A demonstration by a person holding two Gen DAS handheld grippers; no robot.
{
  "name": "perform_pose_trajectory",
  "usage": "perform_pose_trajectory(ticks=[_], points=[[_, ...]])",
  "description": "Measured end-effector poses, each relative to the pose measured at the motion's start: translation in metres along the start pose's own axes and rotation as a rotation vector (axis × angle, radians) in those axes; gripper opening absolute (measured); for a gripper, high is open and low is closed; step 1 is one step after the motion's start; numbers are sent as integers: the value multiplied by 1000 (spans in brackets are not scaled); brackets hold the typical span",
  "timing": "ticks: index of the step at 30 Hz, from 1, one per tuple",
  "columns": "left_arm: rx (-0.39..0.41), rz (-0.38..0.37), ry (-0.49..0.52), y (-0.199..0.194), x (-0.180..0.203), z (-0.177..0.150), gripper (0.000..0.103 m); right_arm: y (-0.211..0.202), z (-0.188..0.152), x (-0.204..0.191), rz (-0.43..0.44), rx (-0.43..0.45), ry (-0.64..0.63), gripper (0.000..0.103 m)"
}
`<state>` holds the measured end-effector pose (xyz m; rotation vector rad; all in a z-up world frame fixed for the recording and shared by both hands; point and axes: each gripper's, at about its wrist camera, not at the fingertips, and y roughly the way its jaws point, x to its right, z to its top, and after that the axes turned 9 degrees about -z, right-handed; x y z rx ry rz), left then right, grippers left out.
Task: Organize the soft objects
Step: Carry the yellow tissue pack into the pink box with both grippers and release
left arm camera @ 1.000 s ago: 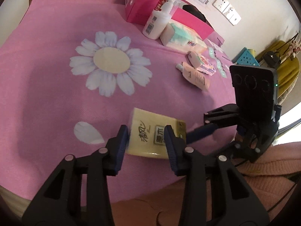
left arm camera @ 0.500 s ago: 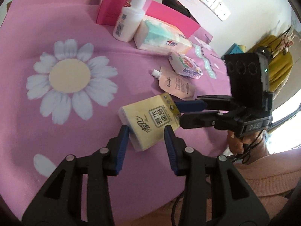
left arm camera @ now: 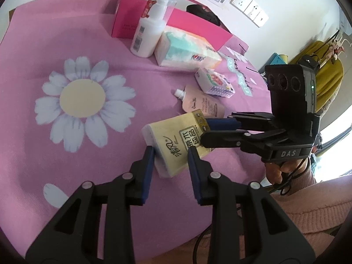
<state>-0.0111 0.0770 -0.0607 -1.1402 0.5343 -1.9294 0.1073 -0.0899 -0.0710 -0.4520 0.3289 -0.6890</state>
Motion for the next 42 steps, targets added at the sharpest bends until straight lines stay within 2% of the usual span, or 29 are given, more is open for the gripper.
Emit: perform_pose_trajectory(ticks=[23, 29, 42], points=[[100, 1, 147, -12, 39, 53, 33, -74, 31, 0, -62, 195, -52, 33], [132, 4, 191, -15, 53, 74, 33, -93, 41, 6, -82, 245, -49, 33], [209, 60, 276, -27, 73, 129, 33, -121, 74, 11, -112, 355, -74, 33]])
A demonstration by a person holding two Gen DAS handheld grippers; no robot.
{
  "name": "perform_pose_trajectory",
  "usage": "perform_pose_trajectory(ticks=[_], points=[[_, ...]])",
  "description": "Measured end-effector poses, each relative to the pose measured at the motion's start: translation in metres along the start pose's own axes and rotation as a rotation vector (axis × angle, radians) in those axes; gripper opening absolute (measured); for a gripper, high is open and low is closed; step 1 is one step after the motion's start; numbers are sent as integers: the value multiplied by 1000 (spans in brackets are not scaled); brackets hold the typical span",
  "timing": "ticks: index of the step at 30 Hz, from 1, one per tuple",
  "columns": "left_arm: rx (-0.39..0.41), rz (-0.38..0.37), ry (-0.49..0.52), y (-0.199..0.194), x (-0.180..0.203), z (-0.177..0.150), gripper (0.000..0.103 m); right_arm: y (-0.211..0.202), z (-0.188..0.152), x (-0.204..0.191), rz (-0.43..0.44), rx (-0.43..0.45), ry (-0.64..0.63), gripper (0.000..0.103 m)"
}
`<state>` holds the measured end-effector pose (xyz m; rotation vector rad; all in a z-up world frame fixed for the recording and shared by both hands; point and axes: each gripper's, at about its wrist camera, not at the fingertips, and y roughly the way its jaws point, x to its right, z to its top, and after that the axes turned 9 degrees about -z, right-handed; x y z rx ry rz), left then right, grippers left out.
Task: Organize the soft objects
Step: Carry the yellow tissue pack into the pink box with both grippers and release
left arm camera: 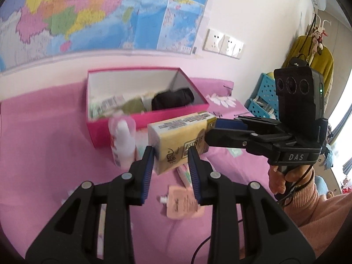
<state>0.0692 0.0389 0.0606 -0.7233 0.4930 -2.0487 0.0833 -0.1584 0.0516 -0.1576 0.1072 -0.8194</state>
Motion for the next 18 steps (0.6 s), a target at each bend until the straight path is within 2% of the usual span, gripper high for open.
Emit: perform_pose_trajectory(ticks=[9, 18], points=[[47, 55, 7, 4, -18, 48, 33, 8, 49, 6, -11, 70, -13, 33], [10, 112, -57, 32, -56, 72, 33, 50, 82, 22, -26, 45, 21, 33]])
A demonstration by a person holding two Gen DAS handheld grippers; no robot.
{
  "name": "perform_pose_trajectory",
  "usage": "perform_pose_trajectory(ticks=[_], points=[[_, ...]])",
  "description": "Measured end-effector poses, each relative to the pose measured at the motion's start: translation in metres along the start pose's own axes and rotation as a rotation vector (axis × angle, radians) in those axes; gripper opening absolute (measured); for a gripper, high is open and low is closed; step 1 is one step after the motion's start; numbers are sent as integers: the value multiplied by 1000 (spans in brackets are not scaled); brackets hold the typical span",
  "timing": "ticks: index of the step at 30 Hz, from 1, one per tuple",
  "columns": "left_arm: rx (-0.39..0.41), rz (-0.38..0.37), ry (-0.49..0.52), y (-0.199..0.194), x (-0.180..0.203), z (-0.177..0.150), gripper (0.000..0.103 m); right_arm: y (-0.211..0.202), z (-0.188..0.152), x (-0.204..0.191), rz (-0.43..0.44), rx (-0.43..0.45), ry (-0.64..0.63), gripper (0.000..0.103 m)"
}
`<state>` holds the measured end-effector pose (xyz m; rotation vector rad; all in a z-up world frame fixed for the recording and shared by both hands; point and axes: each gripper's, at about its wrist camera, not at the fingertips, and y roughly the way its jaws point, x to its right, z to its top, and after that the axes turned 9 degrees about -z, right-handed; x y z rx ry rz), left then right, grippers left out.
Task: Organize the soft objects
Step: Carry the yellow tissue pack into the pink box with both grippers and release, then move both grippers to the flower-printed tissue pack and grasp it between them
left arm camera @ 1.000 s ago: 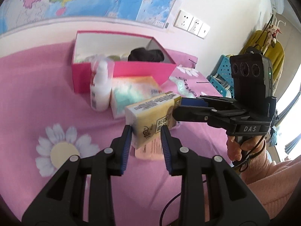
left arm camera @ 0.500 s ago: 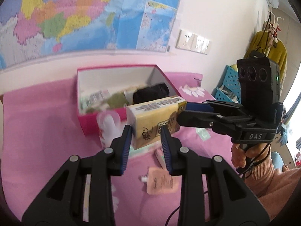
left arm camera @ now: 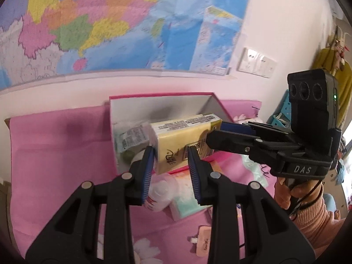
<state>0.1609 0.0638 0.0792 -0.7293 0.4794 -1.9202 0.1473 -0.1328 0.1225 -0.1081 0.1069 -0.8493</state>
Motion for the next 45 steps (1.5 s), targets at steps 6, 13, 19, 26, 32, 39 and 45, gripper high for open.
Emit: perform_pose_trajectory(ticks=[6, 13, 19, 26, 32, 39, 45], points=[[-60, 52, -40, 33, -24, 5, 33, 40, 5, 14, -33, -58, 28, 33], [-117, 94, -83, 61, -45, 6, 33, 82, 0, 30, -62, -139, 62, 35], [-95, 142, -118, 61, -52, 4, 33, 92, -5, 34, -109, -166, 46, 39], [-7, 163, -91, 30, -38, -5, 33, 49, -7, 36, -113, -98, 30, 44], [70, 65, -12, -12, -7, -26, 36, 1, -24, 32, -88, -64, 5, 51], [63, -38, 83, -20, 37, -59, 38, -48, -59, 40, -86, -53, 33, 54], [8, -98, 91, -7, 55, -85, 39, -64, -100, 51, -130, -101, 82, 54]])
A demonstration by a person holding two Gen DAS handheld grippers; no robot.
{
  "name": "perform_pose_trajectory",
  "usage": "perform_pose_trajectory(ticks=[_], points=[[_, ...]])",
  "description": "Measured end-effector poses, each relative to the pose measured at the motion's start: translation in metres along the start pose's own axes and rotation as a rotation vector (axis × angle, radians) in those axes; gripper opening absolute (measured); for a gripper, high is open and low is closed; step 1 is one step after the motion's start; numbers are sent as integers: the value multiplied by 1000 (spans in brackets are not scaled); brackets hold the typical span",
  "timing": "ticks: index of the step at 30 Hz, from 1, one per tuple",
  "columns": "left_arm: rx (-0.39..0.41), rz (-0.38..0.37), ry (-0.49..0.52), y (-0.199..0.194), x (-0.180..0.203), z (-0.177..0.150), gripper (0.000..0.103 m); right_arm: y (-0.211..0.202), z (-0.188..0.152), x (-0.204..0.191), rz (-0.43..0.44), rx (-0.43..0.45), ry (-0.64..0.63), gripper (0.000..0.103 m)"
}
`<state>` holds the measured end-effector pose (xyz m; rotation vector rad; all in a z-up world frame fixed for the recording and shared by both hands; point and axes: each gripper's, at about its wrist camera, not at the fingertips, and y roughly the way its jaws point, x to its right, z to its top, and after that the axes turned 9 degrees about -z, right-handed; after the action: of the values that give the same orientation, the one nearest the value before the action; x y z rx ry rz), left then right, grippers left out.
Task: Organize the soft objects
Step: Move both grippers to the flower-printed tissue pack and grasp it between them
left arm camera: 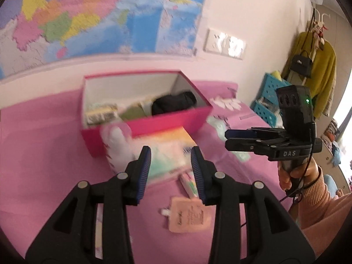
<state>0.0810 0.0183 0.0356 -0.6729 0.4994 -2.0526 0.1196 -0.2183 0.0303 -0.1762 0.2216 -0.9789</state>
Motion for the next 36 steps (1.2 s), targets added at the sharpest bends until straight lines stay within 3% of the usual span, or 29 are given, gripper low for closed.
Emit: perform_pose_trajectory(ticks=[9, 17, 28, 36], points=[[-151, -51, -50, 48, 10, -40, 39, 17, -48, 24, -18, -101, 110, 54], [-238, -82, -88, 82, 14, -53, 39, 29, -71, 32, 0, -146, 166, 54], [-276, -97, -131, 101, 12, -55, 39, 37, -78, 27, 8, -147, 169, 54], [-285, -109, -148, 107, 9, -56, 34, 41, -80, 27, 15, -148, 184, 43]])
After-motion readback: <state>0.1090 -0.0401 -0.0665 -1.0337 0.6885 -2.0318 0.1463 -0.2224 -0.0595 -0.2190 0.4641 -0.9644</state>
